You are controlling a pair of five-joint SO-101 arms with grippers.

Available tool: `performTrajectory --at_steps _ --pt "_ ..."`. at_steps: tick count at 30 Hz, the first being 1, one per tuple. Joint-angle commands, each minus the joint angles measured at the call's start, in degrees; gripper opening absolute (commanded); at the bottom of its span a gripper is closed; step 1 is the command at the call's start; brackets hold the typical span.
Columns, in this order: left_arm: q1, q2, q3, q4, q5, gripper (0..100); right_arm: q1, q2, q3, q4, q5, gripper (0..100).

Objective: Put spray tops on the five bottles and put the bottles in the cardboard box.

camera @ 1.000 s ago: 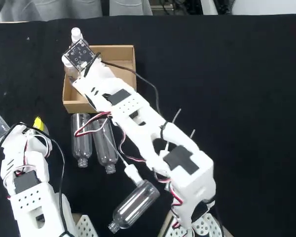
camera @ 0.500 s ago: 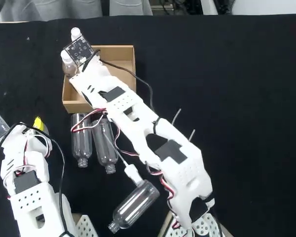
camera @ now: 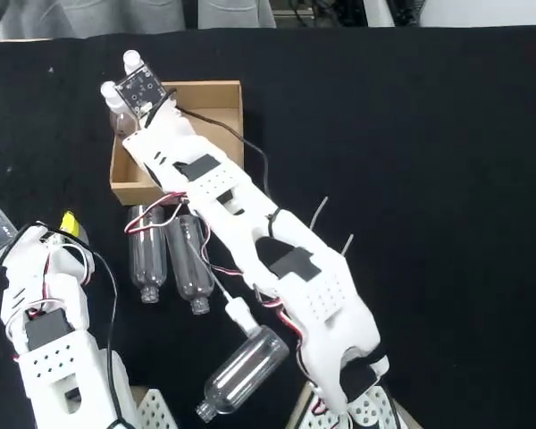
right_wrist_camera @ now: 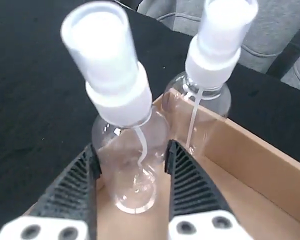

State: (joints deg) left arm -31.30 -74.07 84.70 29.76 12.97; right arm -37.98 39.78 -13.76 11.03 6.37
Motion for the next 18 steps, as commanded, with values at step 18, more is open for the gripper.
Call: performTrajectory --at_steps 18 --pt "-0.4 -0.9 -0.7 -1.1 0.3 18 4.0 2.7 -5.9 -1.6 -0.1 1.2"
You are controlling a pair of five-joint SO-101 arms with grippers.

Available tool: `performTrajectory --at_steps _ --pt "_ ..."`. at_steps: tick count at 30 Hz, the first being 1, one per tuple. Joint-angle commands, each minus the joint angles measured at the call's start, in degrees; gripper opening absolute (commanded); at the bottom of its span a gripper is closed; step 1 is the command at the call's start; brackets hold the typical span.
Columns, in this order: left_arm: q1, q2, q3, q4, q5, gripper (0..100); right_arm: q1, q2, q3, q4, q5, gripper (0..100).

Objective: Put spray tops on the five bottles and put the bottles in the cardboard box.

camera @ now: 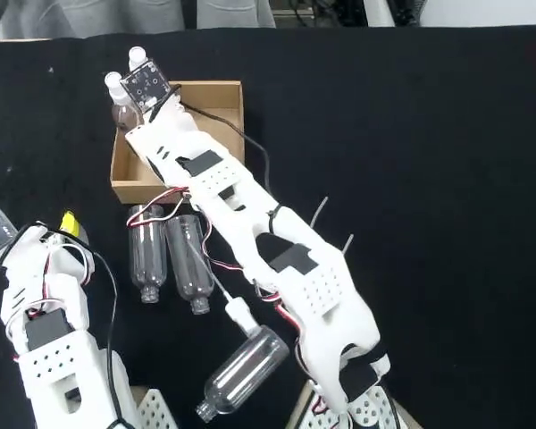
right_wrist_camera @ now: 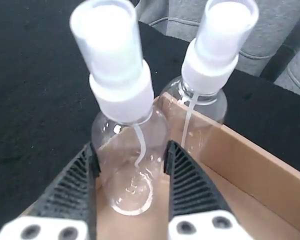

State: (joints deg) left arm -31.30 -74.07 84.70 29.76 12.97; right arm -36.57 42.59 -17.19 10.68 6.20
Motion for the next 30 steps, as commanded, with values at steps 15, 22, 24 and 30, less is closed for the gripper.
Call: performTrajectory --at_steps 15,22,24,30 --pt "-0.5 -0.9 -0.7 -1.1 0.3 18 2.6 -0.3 -2.9 2.0 0.0 3.8" --pt "-0.5 -0.9 -0.7 -1.1 0.3 18 2.5 -0.2 -2.3 2.1 0.1 11.7" --pt "-0.5 -0.9 -0.7 -1.1 0.3 18 2.5 -0.2 -2.3 2.1 0.1 11.7" --pt "-0.5 -0.9 -0.7 -1.1 0.3 18 2.6 -0.4 -4.0 7.3 0.0 12.1"
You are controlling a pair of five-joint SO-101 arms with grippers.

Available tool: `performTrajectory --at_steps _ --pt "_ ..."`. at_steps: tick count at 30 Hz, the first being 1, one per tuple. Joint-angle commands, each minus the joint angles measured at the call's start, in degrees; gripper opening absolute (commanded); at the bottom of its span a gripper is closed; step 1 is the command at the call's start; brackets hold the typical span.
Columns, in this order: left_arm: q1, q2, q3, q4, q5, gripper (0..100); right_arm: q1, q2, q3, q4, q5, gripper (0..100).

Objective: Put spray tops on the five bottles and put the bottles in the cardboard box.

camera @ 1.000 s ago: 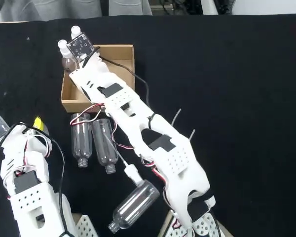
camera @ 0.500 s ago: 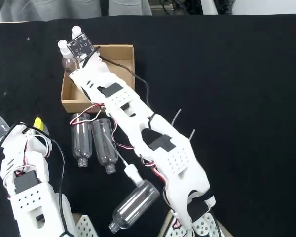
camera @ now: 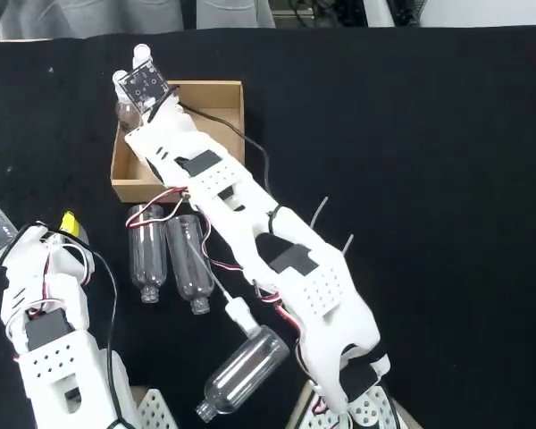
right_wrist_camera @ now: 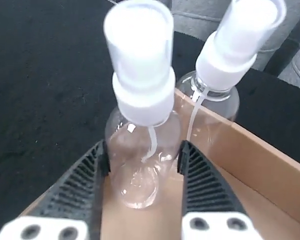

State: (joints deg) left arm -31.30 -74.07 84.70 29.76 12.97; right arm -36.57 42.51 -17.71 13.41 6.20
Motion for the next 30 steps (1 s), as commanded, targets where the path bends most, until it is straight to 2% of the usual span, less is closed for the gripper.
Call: performTrajectory --at_steps 1,8,25,30 --pt "-0.5 -0.9 -0.7 -1.1 0.3 18 2.5 -0.3 -4.0 5.6 -0.2 12.1" --pt "-0.5 -0.9 -0.7 -1.1 0.3 18 2.5 -0.3 -6.4 10.5 -0.3 12.1" --pt "-0.5 -0.9 -0.7 -1.1 0.3 18 2.5 -0.3 -6.4 10.7 0.1 12.5" --pt "-0.5 -0.9 -0.7 -1.1 0.3 18 2.4 -0.3 -5.9 10.7 -0.2 23.3"
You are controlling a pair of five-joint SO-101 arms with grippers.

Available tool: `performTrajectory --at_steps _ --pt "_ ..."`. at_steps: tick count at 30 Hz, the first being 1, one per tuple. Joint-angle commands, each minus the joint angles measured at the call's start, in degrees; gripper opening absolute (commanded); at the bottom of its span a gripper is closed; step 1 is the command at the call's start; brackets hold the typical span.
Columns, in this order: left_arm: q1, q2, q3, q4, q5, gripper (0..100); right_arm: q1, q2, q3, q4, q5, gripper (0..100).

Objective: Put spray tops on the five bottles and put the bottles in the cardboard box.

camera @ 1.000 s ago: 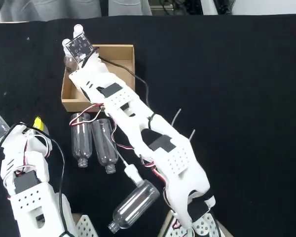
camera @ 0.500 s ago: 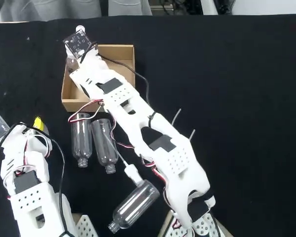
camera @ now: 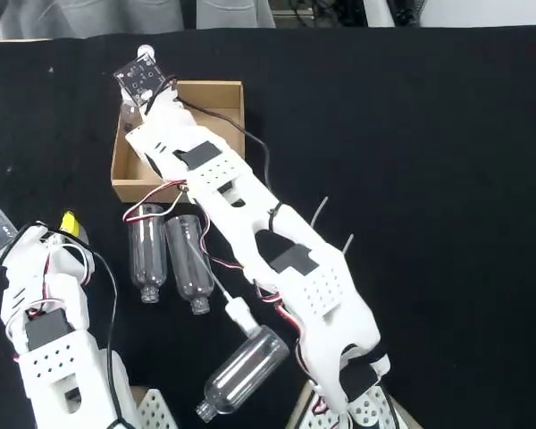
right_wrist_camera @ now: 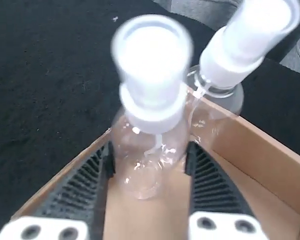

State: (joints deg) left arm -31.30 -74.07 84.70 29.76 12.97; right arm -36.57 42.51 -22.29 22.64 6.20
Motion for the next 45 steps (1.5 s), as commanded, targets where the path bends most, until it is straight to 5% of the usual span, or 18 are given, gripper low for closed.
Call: performTrajectory --at_steps 1,26,45 --pt "-0.5 -0.9 -0.7 -1.1 0.3 18 2.4 -0.3 -1.5 2.0 -0.1 24.3" --pt "-0.5 -0.9 -0.7 -1.1 0.3 18 2.5 -5.3 -1.4 10.3 -0.3 24.0" --pt "-0.5 -0.9 -0.7 -1.1 0.3 18 4.8 -12.2 -1.3 26.1 -0.3 23.7"
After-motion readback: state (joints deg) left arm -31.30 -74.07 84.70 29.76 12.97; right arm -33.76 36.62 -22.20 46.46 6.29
